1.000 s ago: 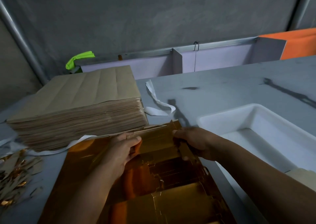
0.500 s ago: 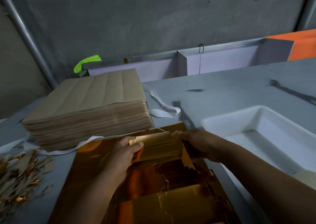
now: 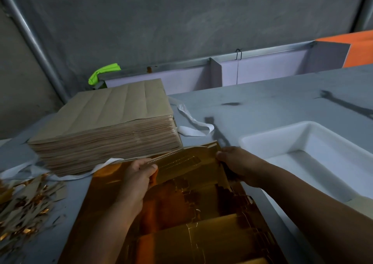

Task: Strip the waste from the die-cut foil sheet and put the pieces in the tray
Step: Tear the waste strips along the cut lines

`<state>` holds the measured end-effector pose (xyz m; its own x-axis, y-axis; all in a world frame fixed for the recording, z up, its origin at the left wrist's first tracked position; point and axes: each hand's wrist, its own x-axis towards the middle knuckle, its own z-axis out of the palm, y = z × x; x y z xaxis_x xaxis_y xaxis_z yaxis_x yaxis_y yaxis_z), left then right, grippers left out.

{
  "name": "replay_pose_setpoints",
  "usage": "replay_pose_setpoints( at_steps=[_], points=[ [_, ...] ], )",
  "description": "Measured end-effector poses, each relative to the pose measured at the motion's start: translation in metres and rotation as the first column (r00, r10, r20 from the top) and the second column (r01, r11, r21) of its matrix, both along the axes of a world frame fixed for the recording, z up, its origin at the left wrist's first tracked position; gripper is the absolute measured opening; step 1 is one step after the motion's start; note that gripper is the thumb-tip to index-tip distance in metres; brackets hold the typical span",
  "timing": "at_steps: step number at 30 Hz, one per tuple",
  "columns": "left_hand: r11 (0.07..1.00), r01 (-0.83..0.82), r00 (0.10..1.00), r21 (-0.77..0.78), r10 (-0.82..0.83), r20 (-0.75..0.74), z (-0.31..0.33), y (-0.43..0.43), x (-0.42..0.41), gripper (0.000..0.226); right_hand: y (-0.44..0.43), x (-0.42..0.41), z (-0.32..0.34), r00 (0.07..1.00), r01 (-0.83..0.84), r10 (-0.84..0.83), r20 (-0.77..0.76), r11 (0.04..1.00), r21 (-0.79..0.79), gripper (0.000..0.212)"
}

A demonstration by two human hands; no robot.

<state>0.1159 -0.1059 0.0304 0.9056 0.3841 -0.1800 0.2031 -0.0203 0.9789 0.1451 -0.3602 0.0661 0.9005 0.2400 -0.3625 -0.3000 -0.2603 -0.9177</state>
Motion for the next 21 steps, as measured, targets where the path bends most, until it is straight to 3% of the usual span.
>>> replay_pose_setpoints(
  at_steps=[5,13,18,21],
  points=[
    [0.980,-0.152,0.988,0.131,0.146,0.057,0.005,0.015,0.004,0.036,0.000,-0.001,-0.002,0.999,-0.008,0.010,0.035,0.999,-0.042,0.018],
    [0.895,-0.191,0.981,0.402,0.183,0.057,-0.007,0.031,-0.002,0.039,0.001,0.000,-0.005,0.994,-0.007,0.022,0.107,0.989,-0.145,0.016],
    [0.795,-0.136,0.982,0.591,0.185,-0.023,-0.016,0.031,-0.008,0.044,0.003,0.000,-0.006,0.977,-0.014,0.076,0.198,0.955,-0.297,0.020],
    [0.674,-0.140,0.978,0.725,0.208,-0.004,-0.015,0.026,-0.014,0.056,0.002,0.000,-0.007,0.971,-0.021,0.097,0.217,0.944,-0.329,0.020]
  ],
)
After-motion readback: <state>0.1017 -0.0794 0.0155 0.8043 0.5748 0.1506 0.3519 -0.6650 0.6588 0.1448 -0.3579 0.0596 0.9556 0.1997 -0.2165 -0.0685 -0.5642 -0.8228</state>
